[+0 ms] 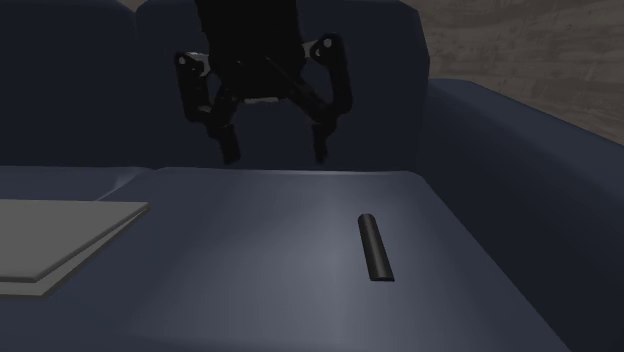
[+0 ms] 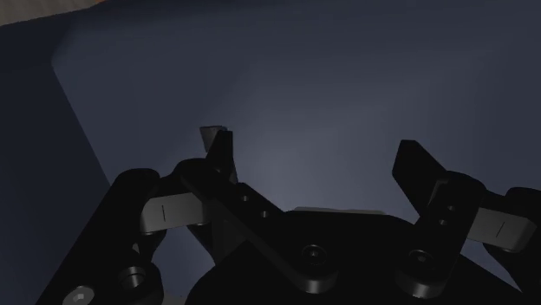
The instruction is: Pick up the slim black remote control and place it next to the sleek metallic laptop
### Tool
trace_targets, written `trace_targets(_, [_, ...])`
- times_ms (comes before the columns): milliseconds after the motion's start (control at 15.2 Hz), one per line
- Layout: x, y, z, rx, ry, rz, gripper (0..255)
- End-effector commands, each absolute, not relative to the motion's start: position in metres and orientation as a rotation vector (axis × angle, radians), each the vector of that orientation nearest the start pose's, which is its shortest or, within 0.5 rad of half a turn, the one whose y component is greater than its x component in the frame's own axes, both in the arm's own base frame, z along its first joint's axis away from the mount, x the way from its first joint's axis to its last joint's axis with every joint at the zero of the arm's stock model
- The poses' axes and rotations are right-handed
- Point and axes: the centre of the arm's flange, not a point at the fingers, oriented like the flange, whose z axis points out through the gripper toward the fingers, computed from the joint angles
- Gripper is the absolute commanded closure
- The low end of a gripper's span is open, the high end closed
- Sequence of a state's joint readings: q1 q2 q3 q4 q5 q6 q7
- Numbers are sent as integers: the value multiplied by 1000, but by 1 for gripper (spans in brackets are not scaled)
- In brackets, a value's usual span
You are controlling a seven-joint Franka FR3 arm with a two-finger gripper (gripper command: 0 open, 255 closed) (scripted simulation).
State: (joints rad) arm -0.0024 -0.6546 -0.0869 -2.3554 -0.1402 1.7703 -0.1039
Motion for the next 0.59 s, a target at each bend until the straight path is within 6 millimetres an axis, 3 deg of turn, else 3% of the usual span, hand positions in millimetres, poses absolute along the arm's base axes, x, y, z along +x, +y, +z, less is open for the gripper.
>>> trace_targets(0, [377, -66, 548, -3216, -101, -89, 0])
trace_targets(528, [449, -120, 481, -3156, -154, -49, 0])
